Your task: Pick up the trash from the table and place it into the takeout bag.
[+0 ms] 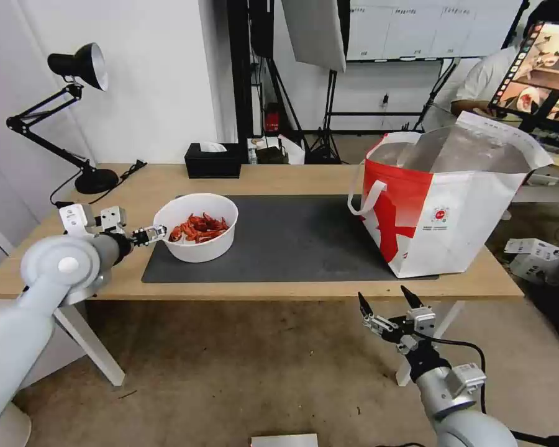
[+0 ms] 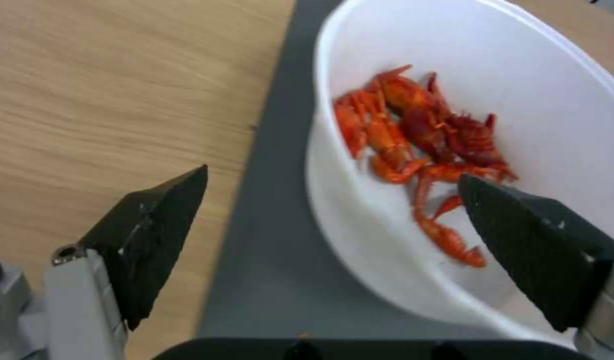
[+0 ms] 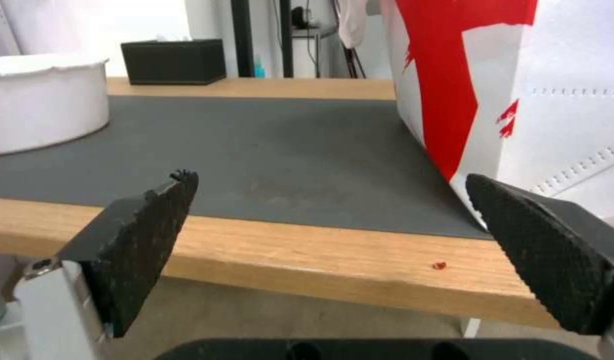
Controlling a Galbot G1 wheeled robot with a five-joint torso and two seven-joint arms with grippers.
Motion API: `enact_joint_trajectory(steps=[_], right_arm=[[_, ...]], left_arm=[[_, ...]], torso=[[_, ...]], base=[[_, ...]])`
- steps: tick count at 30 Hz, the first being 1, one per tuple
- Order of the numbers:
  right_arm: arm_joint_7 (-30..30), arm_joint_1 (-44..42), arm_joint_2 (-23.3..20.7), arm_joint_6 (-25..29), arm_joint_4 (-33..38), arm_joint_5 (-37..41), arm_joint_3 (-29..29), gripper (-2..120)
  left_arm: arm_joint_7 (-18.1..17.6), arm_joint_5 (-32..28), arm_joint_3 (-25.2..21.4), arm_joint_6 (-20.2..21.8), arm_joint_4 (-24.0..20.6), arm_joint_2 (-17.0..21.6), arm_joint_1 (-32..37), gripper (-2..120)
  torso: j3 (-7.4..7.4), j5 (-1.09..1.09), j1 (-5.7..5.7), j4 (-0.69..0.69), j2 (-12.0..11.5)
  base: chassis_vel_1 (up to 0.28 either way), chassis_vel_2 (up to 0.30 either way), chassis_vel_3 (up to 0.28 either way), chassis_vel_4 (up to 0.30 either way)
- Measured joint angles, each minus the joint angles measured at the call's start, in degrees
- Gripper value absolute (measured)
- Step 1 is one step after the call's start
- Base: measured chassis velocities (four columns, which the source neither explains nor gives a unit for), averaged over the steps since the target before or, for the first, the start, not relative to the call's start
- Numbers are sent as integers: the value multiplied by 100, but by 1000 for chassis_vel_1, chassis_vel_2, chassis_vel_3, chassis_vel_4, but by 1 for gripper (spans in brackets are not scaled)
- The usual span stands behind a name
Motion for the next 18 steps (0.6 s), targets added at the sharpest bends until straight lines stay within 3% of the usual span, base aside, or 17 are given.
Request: enact_joint_trajectory(steps=[12, 18], right_arm=[[0, 0, 0, 0, 0, 0, 0, 100], [0, 0, 0, 0, 0, 0, 0, 100]], left_arm=[[-69, 37, 448, -63, 645, -360, -469, 100], [-98, 63, 620, -152, 839, -396, -664, 74]], torso=[[0, 1, 0, 0, 0], [0, 1, 0, 1, 0]], base=[[0, 0, 0, 0], [0, 0, 0, 0]])
